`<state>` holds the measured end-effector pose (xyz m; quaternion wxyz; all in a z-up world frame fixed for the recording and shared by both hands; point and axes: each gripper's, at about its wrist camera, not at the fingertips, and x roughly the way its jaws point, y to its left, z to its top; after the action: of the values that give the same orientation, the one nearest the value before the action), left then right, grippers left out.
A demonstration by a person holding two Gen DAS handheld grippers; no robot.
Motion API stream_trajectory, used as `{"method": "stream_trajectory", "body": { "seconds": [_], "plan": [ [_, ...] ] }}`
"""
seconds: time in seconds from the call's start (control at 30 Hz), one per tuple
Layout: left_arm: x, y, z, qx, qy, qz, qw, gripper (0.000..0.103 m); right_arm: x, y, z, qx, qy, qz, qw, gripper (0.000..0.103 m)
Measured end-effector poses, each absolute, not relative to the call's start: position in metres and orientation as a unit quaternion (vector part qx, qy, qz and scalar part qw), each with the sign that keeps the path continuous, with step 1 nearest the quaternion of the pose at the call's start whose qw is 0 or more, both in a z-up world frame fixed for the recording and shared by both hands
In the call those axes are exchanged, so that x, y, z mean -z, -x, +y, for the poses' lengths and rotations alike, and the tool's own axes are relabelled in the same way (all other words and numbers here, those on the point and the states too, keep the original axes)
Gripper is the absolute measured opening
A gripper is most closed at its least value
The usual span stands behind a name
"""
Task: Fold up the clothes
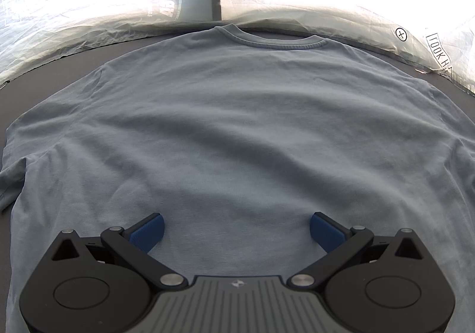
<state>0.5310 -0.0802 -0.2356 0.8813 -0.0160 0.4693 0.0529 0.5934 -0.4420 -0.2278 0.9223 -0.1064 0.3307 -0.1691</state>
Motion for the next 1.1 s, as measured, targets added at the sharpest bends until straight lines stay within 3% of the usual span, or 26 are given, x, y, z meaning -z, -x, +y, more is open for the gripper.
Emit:
{"method": "stream_trajectory", "body": {
  "seconds": [0.07, 0.3, 0.37, 0.6, 0.97, 1.1],
  "plan": [
    [0.236, -0.530, -0.080, -0.053, 0.016, 0.468, 0.882, 0.103, 0.222, -0.578, -0.445, 0.183, 0.070, 0.326, 0.925, 0.029],
    [0.236, -0.530, -0.081, -0.057, 0.017, 0.464, 0.884, 0.103, 0.204, -0.519, -0.428, 0.132, -0.050, 0.320, 0.937, 0.030],
    [0.236, -0.530, -0.081, -0.057, 0.017, 0.464, 0.884, 0.103, 0.208, -0.514, -0.404, 0.094, 0.017, 0.336, 0.937, 0.037],
    [0.236, -0.530, -0.080, -0.056, 0.018, 0.464, 0.884, 0.103, 0.234, -0.508, -0.357, 0.026, 0.239, 0.331, 0.913, 0.047],
    [0.236, -0.530, -0.080, -0.056, 0.018, 0.462, 0.885, 0.103, 0.227, -0.501, -0.349, -0.031, 0.267, 0.333, 0.904, 0.048],
    [0.236, -0.529, -0.080, -0.056, 0.018, 0.462, 0.885, 0.103, 0.241, -0.505, -0.348, -0.004, 0.313, 0.348, 0.884, 0.044]
  ]
}}
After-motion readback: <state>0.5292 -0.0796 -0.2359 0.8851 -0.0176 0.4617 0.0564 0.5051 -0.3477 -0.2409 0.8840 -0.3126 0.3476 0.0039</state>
